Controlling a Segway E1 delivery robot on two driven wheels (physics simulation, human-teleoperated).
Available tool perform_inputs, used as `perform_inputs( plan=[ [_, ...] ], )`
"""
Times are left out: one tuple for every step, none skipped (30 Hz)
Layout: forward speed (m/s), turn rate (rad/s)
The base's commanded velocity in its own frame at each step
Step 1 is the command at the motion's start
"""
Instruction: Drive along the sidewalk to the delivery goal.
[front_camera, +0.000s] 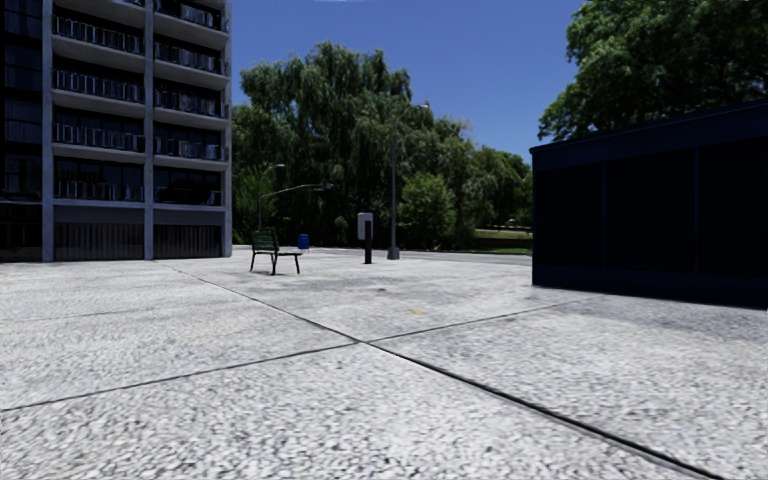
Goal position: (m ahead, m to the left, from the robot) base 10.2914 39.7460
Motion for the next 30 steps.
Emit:
perform_inputs(
  plan=[
    [2.0,0.68],
    [2.0,0.68],
    [2.0,0.68],
    [2.0,0.68],
    [2.0,0.68],
    [2.0,0.68],
    [2.0,0.68],
    [2.0,0.68],
    [2.0,0.68],
    [2.0,0.68],
    [2.0,0.68],
    [2.0,0.68],
    [2.0,0.68],
    [2.0,0.68],
    [2.0,0.68],
    [2.0,0.68],
    [2.0,0.68],
    [2.0,0.68],
    [2.0,0.68],
    [2.0,0.68],
    [2.0,0.68],
    [2.0,0.68],
    [2.0,0.68],
    [2.0,0.68],
    [2.0,0.68],
    [2.0,0.68],
    [2.0,0.68],
    [2.0,0.68],
    [2.0,0.68],
    [2.0,0.68]
  ],
)
